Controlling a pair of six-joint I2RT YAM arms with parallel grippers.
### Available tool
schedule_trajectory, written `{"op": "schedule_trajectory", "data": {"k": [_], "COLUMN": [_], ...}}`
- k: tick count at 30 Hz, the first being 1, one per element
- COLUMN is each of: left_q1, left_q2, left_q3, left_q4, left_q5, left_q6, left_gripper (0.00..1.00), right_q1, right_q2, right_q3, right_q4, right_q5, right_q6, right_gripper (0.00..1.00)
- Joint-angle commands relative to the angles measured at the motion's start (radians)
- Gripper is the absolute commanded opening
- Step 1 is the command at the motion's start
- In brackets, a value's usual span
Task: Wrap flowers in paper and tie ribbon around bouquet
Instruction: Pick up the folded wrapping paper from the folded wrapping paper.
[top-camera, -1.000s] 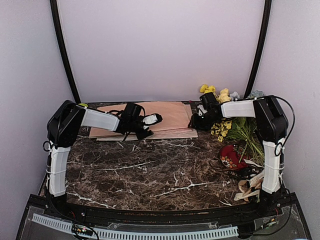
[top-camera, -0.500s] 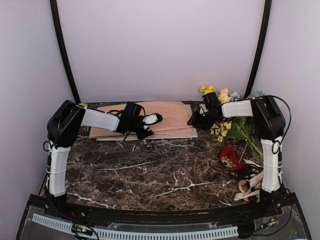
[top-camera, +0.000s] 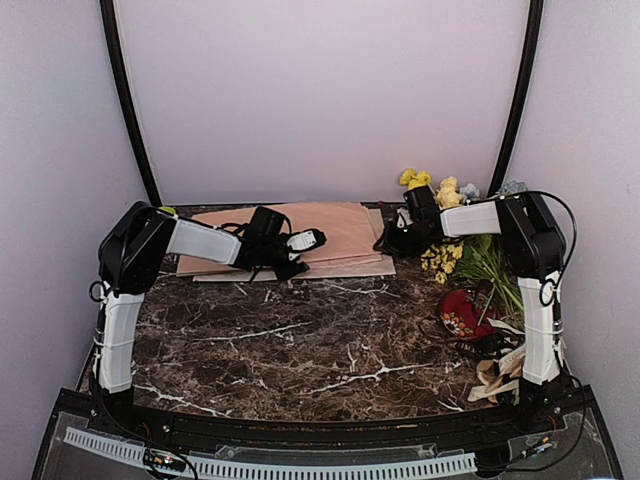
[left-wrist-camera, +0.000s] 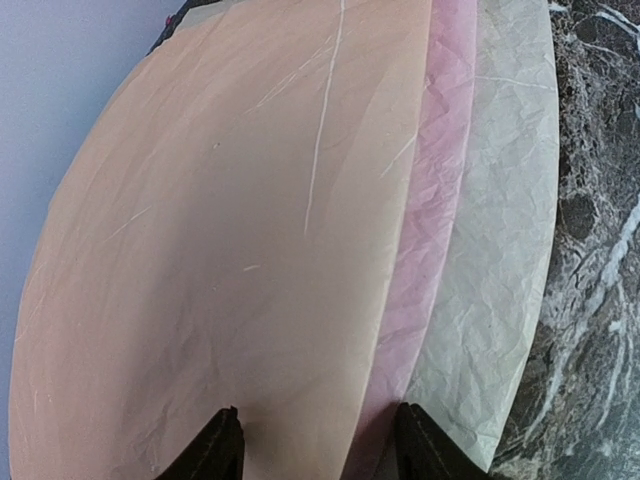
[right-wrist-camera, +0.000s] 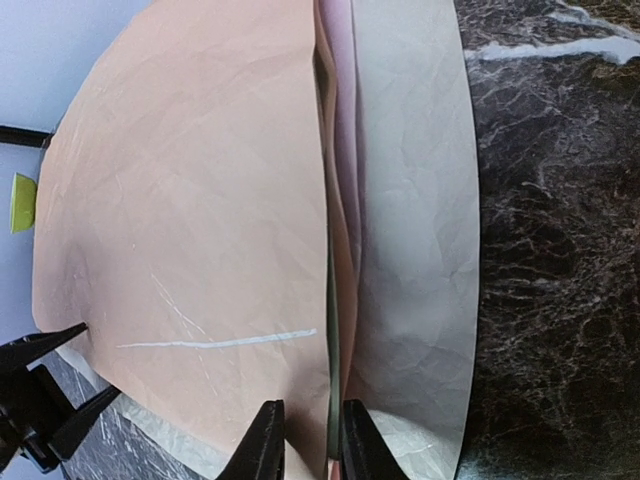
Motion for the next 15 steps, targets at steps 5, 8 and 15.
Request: {"op": "schedule_trajectory", "data": {"k": [5, 8, 15], "left_q1": [0.0, 0.0, 0.0], "left_q2": [0.014, 0.016, 0.019], "left_q3": [0.027, 0.032, 0.058], "left_q4": [0.032, 0.034, 0.034], "left_q5": [0.009, 0.008, 0.001], "left_q6": [-0.016, -0.012, -0.006], "left_gripper": [0.53, 0.53, 0.53], "right_q1": [-0.003, -0.001, 0.006], "right_q2": [-0.036, -0.041, -0.058], "right_q3": [-0.01, -0.007, -0.002], "right_q4": [0.061, 0.071, 0.088], "right_q5": [-0.023, -0.02, -0.037], "right_q6": [-0.009, -0.006, -0.017], "right_gripper": [0.09, 0.08, 0.0]}}
